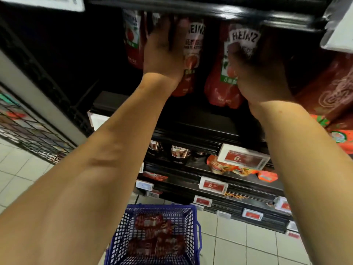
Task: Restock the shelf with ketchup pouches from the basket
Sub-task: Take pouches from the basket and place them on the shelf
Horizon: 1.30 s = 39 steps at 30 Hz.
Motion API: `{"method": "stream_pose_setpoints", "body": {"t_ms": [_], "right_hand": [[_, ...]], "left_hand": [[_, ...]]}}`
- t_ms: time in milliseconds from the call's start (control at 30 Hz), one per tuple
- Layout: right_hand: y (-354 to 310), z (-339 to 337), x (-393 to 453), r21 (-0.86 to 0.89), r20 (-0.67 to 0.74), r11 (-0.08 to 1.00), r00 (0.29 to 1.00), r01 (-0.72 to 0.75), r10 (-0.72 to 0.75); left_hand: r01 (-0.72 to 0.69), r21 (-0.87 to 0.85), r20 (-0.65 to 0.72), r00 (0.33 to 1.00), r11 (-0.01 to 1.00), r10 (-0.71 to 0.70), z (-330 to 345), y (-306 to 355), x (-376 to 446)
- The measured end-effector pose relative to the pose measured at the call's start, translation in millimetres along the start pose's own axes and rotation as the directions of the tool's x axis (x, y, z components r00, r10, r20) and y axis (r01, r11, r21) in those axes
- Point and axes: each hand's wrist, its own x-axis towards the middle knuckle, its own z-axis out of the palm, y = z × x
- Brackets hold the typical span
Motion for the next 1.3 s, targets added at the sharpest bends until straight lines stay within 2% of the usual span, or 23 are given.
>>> {"method": "stream_pose_setpoints", "body": {"t_ms": [33,100,167,267,333,467,633,767,833,1000,1067,1167,1300], "right_hand": [[3.0,1.3,2.1,0.021,0.004,1.000,1.000,0.017,-0.017],[11.0,2.0,8.4,0.045,0.019,0.999,0.999,0.030,-0.031],[21.1,1.6,7.2,-0.034,0.063,0.999,0.997,0.038,-0.036],[36.3,4.5,5.7,-0.162,0.074,0.987,0.997,0.011,0.001],[42.9,7.7,2.3,-0.243,-0.005,0.970,1.000,0.004,-0.006],[48.2,13.6,-0.2,-0.357,-0.107,0.933,0.994,-0.033,-0.006],[51.5,19.1,11.1,-0.526,-0.184,0.843,0.983,-0.112,0.016],[53.1,27.1,14.2,-0.513,-0.299,0.844,0.954,-0.154,-0.008],[53.6,29.9,16.3,-0.540,-0.306,0.828,0.952,-0.153,-0.024],[52.2,32.6,13.7,-0.477,-0.307,0.868,0.951,-0.138,-0.017],[48.5,35.2,5.9,-0.420,-0.321,0.898,0.947,-0.131,-0.012],[39.7,49.1,-1.4,-0.426,-0.318,0.869,0.941,-0.253,0.119],[29.4,72.3,10.2,-0.357,-0.354,0.820,0.877,-0.447,0.324]], "left_hand": [[-0.009,0.114,0.085,0.996,0.993,-0.001,1.6,-3.6,3.3],[0.038,0.199,0.234,0.969,0.979,-0.085,2.4,-17.2,1.5],[0.014,0.334,0.297,0.947,0.943,-0.119,-2.1,-31.9,-4.1],[0.026,0.433,0.231,0.963,0.901,-0.138,0.4,-42.4,-1.3],[0.039,0.506,0.209,0.964,0.862,-0.166,5.7,-41.4,2.8],[0.002,0.619,0.146,0.982,0.785,-0.117,13.4,-42.5,7.4],[0.134,0.564,-0.031,0.989,0.815,-0.141,21.7,-44.1,12.3],[0.188,0.536,-0.114,0.982,0.823,-0.149,26.2,-44.2,16.1],[0.203,0.550,-0.131,0.979,0.810,-0.156,26.8,-42.0,17.4],[0.209,0.565,-0.111,0.978,0.798,-0.177,23.2,-37.5,16.3],[0.263,0.599,-0.189,0.964,0.757,-0.186,21.8,-36.7,15.5],[0.413,0.602,-0.341,0.907,0.684,-0.248,13.4,-31.6,15.1],[0.510,0.560,-0.312,0.860,0.653,-0.405,-0.4,-40.3,29.8]]}}
